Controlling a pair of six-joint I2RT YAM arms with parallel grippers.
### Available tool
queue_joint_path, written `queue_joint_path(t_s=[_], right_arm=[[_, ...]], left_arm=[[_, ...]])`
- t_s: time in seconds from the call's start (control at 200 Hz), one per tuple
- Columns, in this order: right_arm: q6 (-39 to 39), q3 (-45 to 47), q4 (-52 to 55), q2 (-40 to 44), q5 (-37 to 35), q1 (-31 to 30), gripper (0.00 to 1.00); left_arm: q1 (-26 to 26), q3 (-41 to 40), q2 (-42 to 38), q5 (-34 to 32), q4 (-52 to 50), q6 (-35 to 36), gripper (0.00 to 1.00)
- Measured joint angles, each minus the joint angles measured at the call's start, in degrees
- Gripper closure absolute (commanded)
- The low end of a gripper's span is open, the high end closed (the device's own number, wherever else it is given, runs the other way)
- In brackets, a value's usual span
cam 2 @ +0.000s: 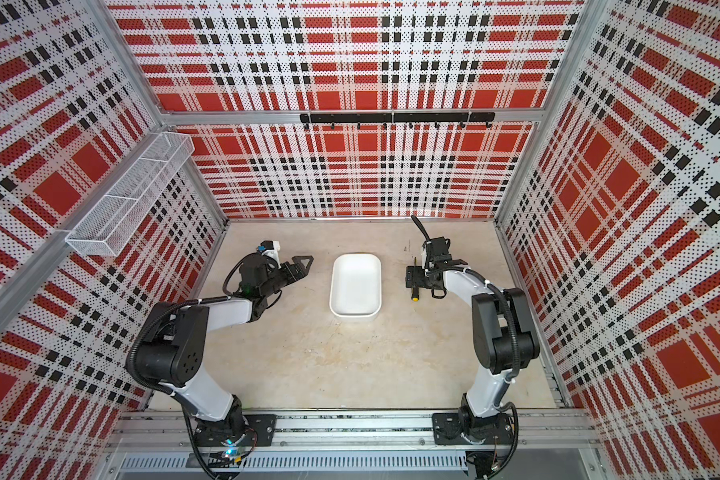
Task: Put the screwdriver in the bin
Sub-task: Pick up the screwdriver from the middle-right of the table.
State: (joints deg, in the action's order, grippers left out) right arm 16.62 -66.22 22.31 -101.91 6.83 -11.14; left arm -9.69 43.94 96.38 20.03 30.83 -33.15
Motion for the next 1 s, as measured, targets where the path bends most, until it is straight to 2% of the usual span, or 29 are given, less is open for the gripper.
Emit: queue_joint_path(t_s=[0.15, 0.301, 0.701, 1.002], right_arm=[[0.85, -0.76, 1.31, -1.27, -0.11, -0.35, 0.18], [1.22, -1.40, 2.05, -2.62, -0.28, -0.74, 0.25], [1.64, -4.96, 5.35, -6.56, -1.97, -2.43, 0.44], [1.79, -5.53, 6.95, -8.09, -3.04, -2.64, 0.53]], left_arm=[[-3.37, 4.20, 0.00, -3.61, -7.82, 3.19, 0.02], [-3.87, 4.63, 0.24, -4.85, -11.19, 4.11, 0.02], [-3.87, 5.27, 1.07, -5.77, -16.26, 6.10, 0.02], [-3.89, 5.27, 1.07, -6.16, -17.22, 6.80, 0.02]])
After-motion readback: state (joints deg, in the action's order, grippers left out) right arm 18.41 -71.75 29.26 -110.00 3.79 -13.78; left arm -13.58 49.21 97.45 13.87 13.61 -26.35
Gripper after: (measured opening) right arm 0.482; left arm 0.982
